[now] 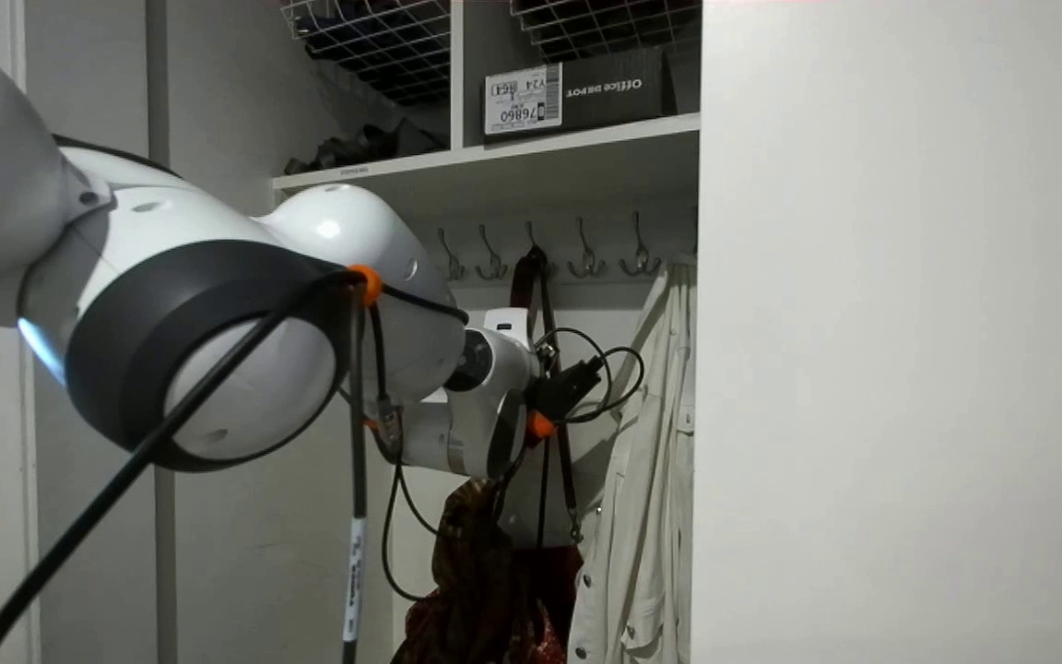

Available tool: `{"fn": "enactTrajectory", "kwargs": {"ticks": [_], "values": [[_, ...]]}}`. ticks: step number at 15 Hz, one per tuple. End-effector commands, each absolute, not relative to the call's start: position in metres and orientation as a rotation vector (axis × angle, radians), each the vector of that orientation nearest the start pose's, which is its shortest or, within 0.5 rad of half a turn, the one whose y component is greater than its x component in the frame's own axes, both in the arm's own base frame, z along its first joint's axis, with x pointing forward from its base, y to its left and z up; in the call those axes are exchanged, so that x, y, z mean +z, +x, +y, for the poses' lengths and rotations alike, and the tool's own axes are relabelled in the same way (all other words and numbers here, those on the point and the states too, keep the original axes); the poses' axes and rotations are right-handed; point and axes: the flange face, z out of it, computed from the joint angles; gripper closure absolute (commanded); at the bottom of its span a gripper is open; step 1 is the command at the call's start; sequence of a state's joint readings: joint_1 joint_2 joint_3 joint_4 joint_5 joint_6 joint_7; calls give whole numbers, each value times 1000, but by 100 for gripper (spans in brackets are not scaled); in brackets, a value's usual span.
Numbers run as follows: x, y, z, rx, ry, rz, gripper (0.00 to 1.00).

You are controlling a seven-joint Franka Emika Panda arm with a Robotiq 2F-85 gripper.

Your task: Pick up the strap of the brown object and hang it on the second bottom hanger from the left

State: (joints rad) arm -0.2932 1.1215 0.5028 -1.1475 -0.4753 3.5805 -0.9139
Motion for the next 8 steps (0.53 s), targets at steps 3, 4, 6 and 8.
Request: {"fn": "enactTrajectory", "kwargs": {"ticks": [3, 4, 6, 8], "values": [[338, 786, 18, -2217, -2292, -1511, 99], [340, 784, 21, -2204, -2276, -1536, 99], [342, 781, 27, -2167, -2242, -1589, 99], [343, 780, 29, -2134, -2228, -1621, 99]]}}
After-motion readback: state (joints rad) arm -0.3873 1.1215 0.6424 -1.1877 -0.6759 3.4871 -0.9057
